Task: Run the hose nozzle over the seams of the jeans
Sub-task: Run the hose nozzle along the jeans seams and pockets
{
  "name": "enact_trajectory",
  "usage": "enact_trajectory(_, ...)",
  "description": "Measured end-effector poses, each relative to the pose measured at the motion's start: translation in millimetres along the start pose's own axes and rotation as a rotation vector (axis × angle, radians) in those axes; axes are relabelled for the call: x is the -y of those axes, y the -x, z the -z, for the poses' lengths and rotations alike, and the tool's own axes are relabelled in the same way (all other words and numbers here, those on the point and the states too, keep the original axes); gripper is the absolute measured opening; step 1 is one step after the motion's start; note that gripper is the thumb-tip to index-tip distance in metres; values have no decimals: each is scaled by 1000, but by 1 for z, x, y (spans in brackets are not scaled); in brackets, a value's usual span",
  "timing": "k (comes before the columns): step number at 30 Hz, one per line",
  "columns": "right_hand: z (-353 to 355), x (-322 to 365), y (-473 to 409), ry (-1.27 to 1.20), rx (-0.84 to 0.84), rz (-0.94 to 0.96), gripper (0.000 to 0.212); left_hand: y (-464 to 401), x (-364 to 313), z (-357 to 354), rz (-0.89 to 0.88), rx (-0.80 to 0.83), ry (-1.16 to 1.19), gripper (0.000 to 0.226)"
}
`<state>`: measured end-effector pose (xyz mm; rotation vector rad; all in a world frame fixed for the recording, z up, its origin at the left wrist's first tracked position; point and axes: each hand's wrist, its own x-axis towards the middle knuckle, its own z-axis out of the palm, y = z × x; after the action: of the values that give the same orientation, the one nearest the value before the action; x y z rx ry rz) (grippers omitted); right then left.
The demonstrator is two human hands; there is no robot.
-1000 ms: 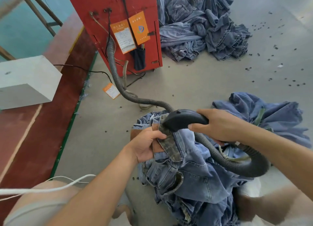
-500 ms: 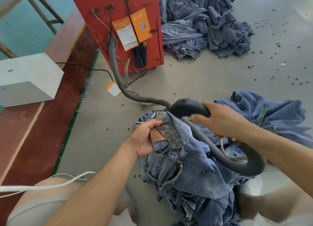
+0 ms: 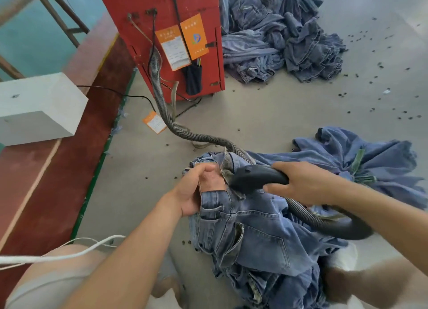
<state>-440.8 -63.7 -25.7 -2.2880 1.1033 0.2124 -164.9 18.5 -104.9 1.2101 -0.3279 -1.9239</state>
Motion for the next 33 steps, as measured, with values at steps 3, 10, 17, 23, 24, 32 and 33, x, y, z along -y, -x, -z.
enact_trajectory(3, 4, 1, -10, -167, -223, -92, 20, 0, -3, 2, -47, 25, 75, 46)
enact_trajectory(10, 30, -13, 2, -309, -280, -164, 28, 2, -4, -4, -66, 171, 224, 64)
enact_trajectory(17, 28, -5, 9, -249, -214, -50, 27, 10, 0, -7, -125, 169, 128, 46)
enact_trajectory(23, 38, -5, 13, -318, -173, 18, 18, 2, 5, -13, -45, 196, 235, 86)
enact_trajectory(24, 39, -2, 14, -281, -146, 31, 18, 0, 6, -13, -27, 224, 227, 94)
enact_trajectory(32, 23, 10, -7, -111, -282, -66, 23, -1, 18, -18, -45, 265, 200, 100)
enact_trajectory(33, 30, 4, -7, -166, -328, -95, 23, 1, 16, -18, -53, 264, 223, 101)
